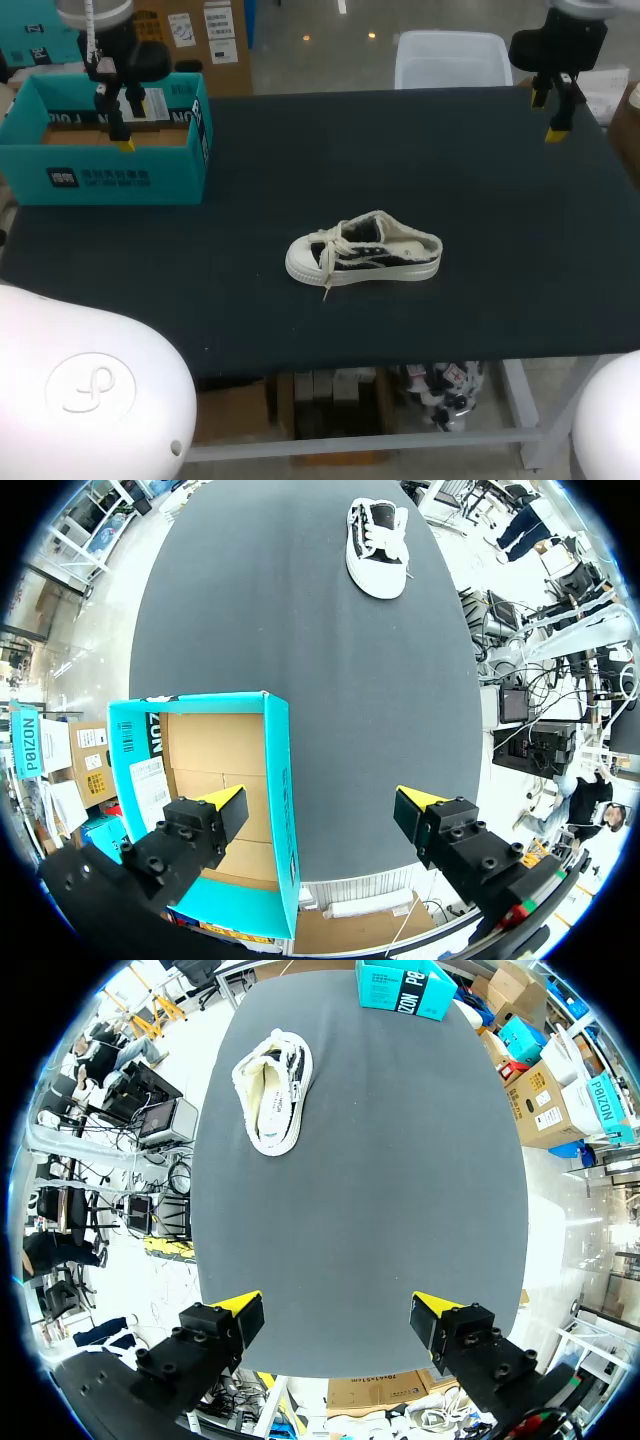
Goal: Open the shoe tongue, take the insole out of the shoe, put the insole back into the shoe, and pack the shoe into the shoebox
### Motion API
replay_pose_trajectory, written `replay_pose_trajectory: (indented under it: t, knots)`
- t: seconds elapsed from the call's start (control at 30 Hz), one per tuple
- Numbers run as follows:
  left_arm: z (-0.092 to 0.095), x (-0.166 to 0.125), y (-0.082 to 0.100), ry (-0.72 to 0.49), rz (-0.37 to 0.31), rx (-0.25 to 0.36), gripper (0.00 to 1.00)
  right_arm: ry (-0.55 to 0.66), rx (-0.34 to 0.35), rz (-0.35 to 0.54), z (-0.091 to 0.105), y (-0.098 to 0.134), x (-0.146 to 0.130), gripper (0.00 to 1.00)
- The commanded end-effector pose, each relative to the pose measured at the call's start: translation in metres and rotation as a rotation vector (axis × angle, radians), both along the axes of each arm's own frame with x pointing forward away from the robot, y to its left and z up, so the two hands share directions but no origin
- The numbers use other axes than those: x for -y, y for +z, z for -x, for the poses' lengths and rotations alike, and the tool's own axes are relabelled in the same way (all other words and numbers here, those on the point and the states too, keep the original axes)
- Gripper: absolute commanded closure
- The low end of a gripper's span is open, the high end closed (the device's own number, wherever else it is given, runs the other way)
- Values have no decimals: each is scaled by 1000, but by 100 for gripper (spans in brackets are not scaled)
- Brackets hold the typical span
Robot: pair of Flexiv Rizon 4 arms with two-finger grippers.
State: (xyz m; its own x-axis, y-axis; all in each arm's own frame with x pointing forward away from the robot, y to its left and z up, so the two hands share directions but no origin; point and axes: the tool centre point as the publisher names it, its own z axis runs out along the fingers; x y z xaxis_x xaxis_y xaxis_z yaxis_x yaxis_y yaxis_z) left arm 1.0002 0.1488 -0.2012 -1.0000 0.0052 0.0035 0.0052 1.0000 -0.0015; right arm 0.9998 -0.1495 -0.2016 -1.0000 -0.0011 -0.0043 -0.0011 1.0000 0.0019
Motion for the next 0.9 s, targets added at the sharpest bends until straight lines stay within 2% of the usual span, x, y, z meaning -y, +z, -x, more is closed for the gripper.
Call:
replay_pose_trajectory:
  t: [0.03, 0.1, 0.13, 0.27, 0.33, 0.5, 0.53, 0.6, 0.67, 0.7, 0.77, 0.83, 0.87, 0.9]
  knots:
    - [2, 10, 1, -8, 1, 0, 0, -3, -6, -54, 0, -5, -4, 0]
    - [4, 14, 1, -19, 5, 0, 0, -36, -6, -57, 1, -9, -7, 0]
    - [5, 18, 2, -10, 4, -1, 0, -30, -3, -110, 5, -14, -14, 0]
    - [12, 33, 7, 8, 20, -26, 0, -47, 6, -196, 16, -28, -31, 0]
    - [17, 40, 10, 35, 4, -16, 0, -77, 9, -209, 22, -36, -41, 0]
    - [28, 59, 12, 100, 51, -69, 0, -123, 8, -290, 35, -59, -59, 0]
    - [30, 65, 11, 144, 60, -96, 0, -151, 19, -301, 38, -65, -63, 0]
    - [34, 75, 10, 208, 41, -86, 0, -161, 22, -352, 43, -74, -71, 0]
    - [39, 85, 9, 252, 44, -95, 0, -177, 34, -357, 47, -81, -79, 0]
    - [41, 89, 9, 299, 25, -78, 0, -179, 37, -387, 49, -84, -83, 0]
    - [45, 95, 8, 408, 37, -58, 0, -195, 51, -403, 53, -91, -93, 0]
    - [48, 98, 6, 615, 91, 3, 0, -208, 66, -420, 57, -98, -102, 0]
    - [51, 99, 4, 659, 111, 14, 0, -215, 72, -448, 59, -101, -106, 0]
    - [53, 100, 1, 674, 138, -3, 0, -215, 73, -474, 61, -104, -110, 0]
